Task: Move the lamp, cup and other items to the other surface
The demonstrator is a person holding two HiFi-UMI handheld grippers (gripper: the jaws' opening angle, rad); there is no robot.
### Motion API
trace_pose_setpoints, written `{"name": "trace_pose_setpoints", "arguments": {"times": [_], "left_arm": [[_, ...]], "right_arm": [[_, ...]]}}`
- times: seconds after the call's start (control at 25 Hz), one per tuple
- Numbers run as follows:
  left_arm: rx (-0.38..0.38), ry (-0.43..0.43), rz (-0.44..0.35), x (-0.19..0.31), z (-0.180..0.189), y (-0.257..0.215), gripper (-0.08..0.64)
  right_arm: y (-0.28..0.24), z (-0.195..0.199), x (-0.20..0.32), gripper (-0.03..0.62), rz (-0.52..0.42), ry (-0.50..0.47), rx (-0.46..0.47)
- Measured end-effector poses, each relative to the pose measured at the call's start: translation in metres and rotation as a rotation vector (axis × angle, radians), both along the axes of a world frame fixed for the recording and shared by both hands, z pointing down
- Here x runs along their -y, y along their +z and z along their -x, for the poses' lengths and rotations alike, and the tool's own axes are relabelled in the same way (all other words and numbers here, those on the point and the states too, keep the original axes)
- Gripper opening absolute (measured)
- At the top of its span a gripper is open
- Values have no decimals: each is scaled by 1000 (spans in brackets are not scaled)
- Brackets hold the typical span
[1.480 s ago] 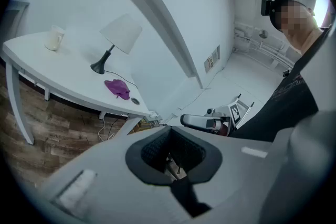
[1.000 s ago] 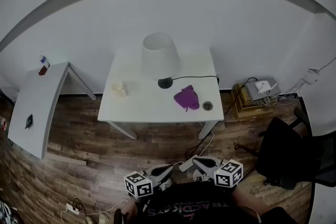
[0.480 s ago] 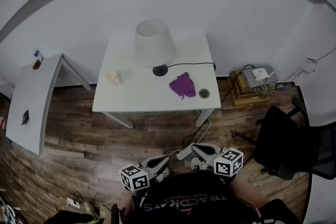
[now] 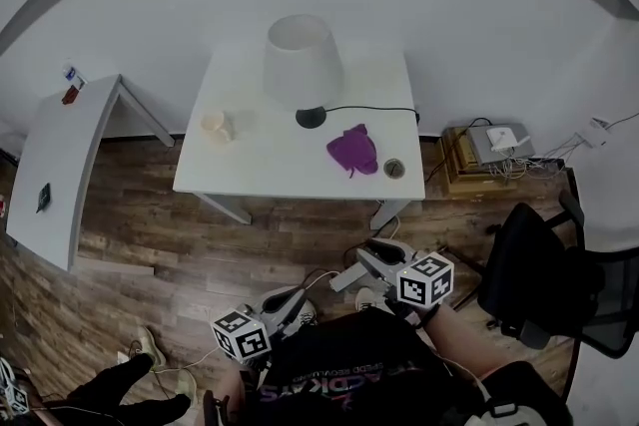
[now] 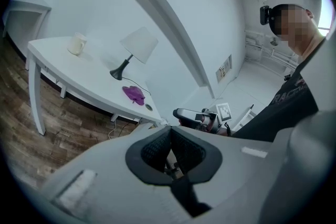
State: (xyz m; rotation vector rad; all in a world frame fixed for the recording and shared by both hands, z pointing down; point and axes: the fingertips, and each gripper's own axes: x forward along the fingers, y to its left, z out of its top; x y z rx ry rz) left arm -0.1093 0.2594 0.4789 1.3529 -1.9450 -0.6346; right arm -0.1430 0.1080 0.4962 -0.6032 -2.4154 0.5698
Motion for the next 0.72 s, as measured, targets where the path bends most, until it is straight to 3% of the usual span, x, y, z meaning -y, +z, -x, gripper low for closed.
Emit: {"name": "trace_pose_setpoints", "arguments": {"times": [0.32, 0.48, 0.72], "left_arm": [[-10, -136, 25, -22, 5, 2, 3], [-44, -226, 56, -35, 2, 5, 3], [-89, -355, 103, -50, -12, 9, 3]], "right_arm": [[54, 123, 71, 161, -313, -16, -56], [84, 190, 107, 207, -477, 7, -129], [117, 245, 120, 250, -563, 12, -234]]}}
